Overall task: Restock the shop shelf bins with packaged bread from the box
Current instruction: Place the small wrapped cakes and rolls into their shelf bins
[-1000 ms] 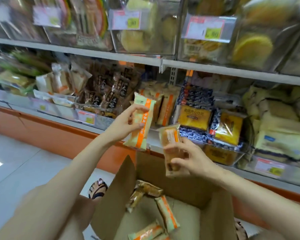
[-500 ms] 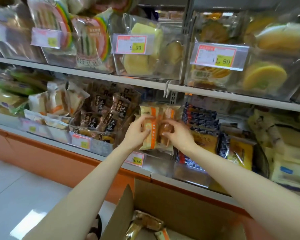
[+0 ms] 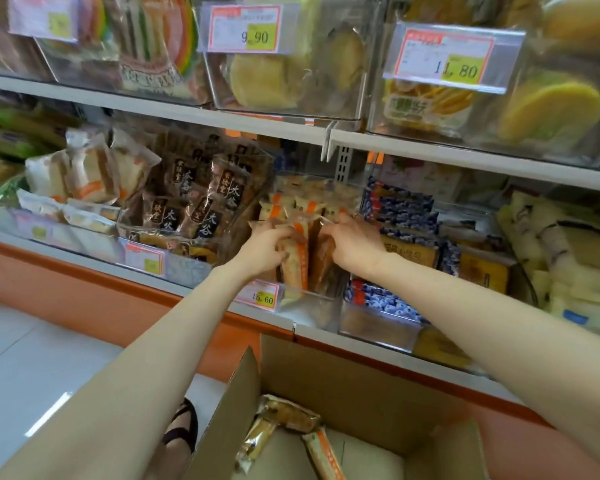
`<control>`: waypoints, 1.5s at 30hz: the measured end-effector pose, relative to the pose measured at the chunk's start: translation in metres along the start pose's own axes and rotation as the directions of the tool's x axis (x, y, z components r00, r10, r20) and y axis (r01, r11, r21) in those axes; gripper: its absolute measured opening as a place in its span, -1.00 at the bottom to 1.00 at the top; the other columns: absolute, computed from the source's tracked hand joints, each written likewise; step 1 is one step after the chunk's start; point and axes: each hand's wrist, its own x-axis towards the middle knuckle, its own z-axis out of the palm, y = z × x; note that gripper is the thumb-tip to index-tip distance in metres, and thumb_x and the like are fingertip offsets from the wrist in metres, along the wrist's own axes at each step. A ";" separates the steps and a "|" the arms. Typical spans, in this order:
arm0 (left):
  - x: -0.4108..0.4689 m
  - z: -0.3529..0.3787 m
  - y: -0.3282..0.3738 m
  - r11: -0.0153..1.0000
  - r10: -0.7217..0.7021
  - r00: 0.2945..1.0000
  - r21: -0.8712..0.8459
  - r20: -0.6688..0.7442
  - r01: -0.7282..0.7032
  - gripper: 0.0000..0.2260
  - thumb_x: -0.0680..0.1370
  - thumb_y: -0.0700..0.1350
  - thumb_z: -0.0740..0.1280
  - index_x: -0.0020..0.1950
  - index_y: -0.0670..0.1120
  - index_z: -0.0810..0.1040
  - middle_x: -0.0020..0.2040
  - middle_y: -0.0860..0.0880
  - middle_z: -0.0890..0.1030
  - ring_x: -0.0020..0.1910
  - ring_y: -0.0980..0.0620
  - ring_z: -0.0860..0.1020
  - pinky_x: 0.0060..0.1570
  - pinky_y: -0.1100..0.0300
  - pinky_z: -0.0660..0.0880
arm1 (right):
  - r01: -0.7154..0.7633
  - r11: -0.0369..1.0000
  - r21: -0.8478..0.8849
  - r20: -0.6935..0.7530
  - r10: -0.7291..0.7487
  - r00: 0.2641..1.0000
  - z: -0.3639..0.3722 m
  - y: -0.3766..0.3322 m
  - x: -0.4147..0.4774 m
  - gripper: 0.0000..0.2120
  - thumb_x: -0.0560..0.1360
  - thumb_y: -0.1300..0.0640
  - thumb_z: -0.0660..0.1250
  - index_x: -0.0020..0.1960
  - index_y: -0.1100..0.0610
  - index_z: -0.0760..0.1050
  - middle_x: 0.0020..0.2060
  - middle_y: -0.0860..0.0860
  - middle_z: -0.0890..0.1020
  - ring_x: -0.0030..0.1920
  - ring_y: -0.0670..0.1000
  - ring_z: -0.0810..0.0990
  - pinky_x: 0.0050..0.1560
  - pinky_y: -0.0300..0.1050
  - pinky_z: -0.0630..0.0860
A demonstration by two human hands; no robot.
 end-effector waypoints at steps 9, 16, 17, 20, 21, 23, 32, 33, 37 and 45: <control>-0.011 0.000 0.014 0.968 0.020 0.974 0.249 -0.228 0.038 -0.60 0.39 -0.34 0.29 0.14 0.01 0.58 0.40 -0.18 0.20 0.33 -0.24 0.15 0.31 -0.10 0.18 | 0.157 0.985 -0.070 -0.113 -0.165 0.980 -0.012 -0.002 -0.019 -0.73 0.51 0.21 0.18 0.11 0.03 0.57 0.11 0.05 0.58 0.27 0.14 0.37 0.32 -0.01 0.09; -0.027 0.001 0.017 0.888 0.003 0.963 0.443 -0.269 0.121 -0.59 0.46 -0.21 0.30 0.31 -0.03 0.46 0.20 -0.25 0.41 0.12 -0.28 0.43 -0.02 -0.03 0.42 | 0.191 0.981 0.041 0.225 -0.196 0.954 0.002 -0.020 -0.005 -0.72 0.49 0.21 0.23 0.17 0.07 0.53 0.03 0.11 0.62 -0.01 0.13 0.57 0.02 0.02 0.56; -0.028 0.001 0.018 0.881 -0.053 0.974 0.448 -0.220 0.149 -0.57 0.50 -0.16 0.28 0.37 0.01 0.38 0.23 -0.21 0.45 0.14 -0.25 0.46 0.00 -0.02 0.44 | 0.193 0.981 -0.005 0.263 -0.185 0.947 0.003 -0.021 -0.002 -0.71 0.50 0.20 0.23 0.21 0.09 0.51 0.04 0.12 0.61 -0.01 0.13 0.57 -0.01 0.00 0.57; -0.026 0.001 0.019 0.879 -0.133 0.983 0.444 -0.125 0.175 -0.52 0.54 -0.06 0.27 0.44 0.09 0.23 0.26 -0.12 0.52 0.17 -0.20 0.52 0.02 0.01 0.46 | 0.222 0.966 -0.136 0.346 -0.163 0.924 0.005 -0.019 0.004 -0.68 0.53 0.18 0.20 0.27 0.14 0.47 0.06 0.14 0.58 0.02 0.14 0.56 -0.05 -0.07 0.55; -0.025 0.002 0.018 0.888 -0.139 0.986 0.428 -0.096 0.167 -0.50 0.54 -0.05 0.27 0.45 0.10 0.20 0.27 -0.13 0.50 0.18 -0.20 0.51 0.04 0.00 0.46 | 0.231 0.959 -0.164 0.366 -0.159 0.917 0.006 -0.017 0.007 -0.67 0.54 0.17 0.19 0.29 0.13 0.46 0.08 0.13 0.57 0.03 0.13 0.56 -0.06 -0.08 0.53; -0.020 0.002 0.014 0.915 -0.150 0.989 0.377 -0.019 0.145 -0.47 0.54 -0.06 0.27 0.47 0.11 0.16 0.27 -0.17 0.50 0.21 -0.21 0.48 0.07 -0.02 0.45 | 0.250 0.950 -0.185 0.389 -0.163 0.907 0.005 -0.012 0.012 -0.62 0.54 0.15 0.18 0.35 0.05 0.41 0.14 0.10 0.55 0.08 0.13 0.54 -0.06 -0.11 0.48; -0.005 0.006 0.001 0.958 0.019 0.999 0.284 0.040 -0.030 -0.42 0.44 0.00 0.41 0.41 0.11 0.26 0.43 -0.07 0.30 0.39 -0.15 0.26 0.26 -0.06 0.31 | 0.252 0.968 0.014 0.350 -0.240 0.906 -0.014 0.014 0.029 -0.75 0.56 0.05 0.24 0.22 -0.08 0.54 0.20 -0.05 0.55 0.15 0.02 0.50 0.13 -0.10 0.47; -0.003 0.006 0.001 0.952 0.028 0.999 0.302 0.031 -0.036 -0.41 0.43 0.02 0.42 0.41 0.12 0.26 0.44 -0.06 0.27 0.42 -0.15 0.20 0.30 -0.09 0.24 | 0.269 0.963 0.007 0.341 -0.255 0.905 -0.016 0.017 0.029 -0.75 0.57 0.04 0.24 0.21 -0.06 0.55 0.18 -0.05 0.56 0.13 0.02 0.52 0.11 -0.10 0.48; 0.000 0.010 0.002 0.915 0.016 1.000 0.403 0.019 -0.023 -0.33 0.39 0.06 0.44 0.42 0.14 0.20 0.38 -0.08 0.26 0.38 -0.15 0.17 0.29 -0.07 0.18 | 0.313 0.945 -0.099 0.291 -0.273 0.917 -0.018 0.027 0.029 -0.76 0.56 0.02 0.22 0.07 0.06 0.62 -0.01 0.02 0.64 -0.06 0.04 0.58 0.00 -0.02 0.55; 0.004 0.008 0.007 0.851 0.008 1.000 0.526 -0.002 -0.005 -0.30 0.42 -0.01 0.42 0.47 0.04 0.14 0.32 -0.17 0.30 0.28 -0.19 0.34 0.18 -0.04 0.35 | 0.492 0.869 -0.055 0.434 -0.423 0.795 -0.019 0.009 0.018 -0.71 0.54 0.03 0.20 0.21 -0.10 0.56 0.08 -0.07 0.61 -0.01 0.01 0.56 0.06 -0.01 0.52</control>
